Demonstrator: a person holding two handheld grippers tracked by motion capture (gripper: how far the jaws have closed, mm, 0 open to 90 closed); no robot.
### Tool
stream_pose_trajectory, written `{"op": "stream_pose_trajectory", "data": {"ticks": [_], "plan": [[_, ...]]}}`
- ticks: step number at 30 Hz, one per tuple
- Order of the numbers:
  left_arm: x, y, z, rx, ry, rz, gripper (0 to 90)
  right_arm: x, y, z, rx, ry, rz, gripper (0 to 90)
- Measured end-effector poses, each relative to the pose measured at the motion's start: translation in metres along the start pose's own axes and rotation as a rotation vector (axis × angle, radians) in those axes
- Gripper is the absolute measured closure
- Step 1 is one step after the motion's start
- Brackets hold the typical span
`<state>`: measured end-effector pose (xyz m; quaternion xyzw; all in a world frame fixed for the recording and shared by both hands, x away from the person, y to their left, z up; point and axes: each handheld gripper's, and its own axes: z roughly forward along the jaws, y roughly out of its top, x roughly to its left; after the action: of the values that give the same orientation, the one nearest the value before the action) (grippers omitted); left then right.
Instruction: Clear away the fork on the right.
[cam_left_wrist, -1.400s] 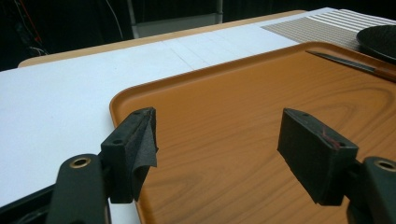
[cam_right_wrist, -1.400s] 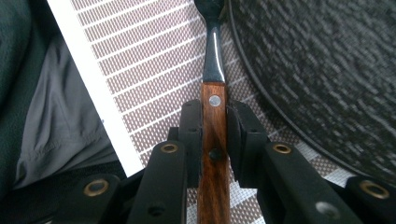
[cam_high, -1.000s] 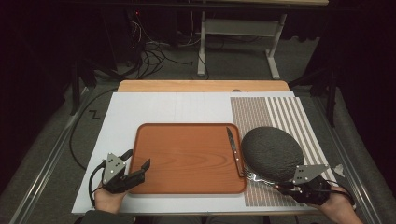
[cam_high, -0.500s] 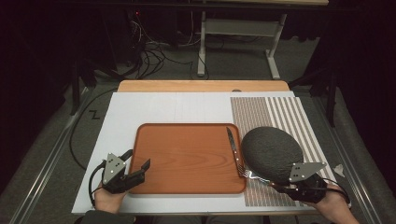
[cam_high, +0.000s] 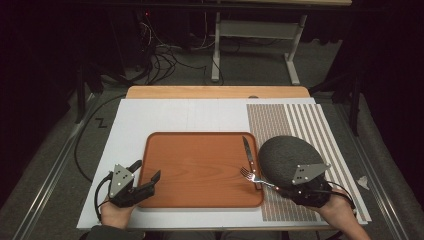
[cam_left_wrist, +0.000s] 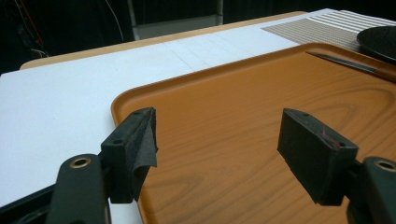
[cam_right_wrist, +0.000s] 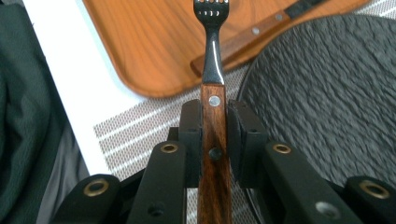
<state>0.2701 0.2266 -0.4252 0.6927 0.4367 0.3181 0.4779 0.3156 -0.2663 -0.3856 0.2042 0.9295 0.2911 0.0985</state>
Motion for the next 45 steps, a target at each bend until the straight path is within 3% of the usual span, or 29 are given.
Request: {"op": "stream_pose_trajectory", "data": {"ticks": [16,45], "plan": [[0.000,0.000,0.000,0.003,0.003,0.010,29.1,0.002,0.028,0.023,-0.012,-0.008,0.065,78.9],[0.000,0.000,0.000,0.002,0.000,0.005,29.0,0.011,0.068,0.057,0.015,-0.014,0.093,78.9]]}}
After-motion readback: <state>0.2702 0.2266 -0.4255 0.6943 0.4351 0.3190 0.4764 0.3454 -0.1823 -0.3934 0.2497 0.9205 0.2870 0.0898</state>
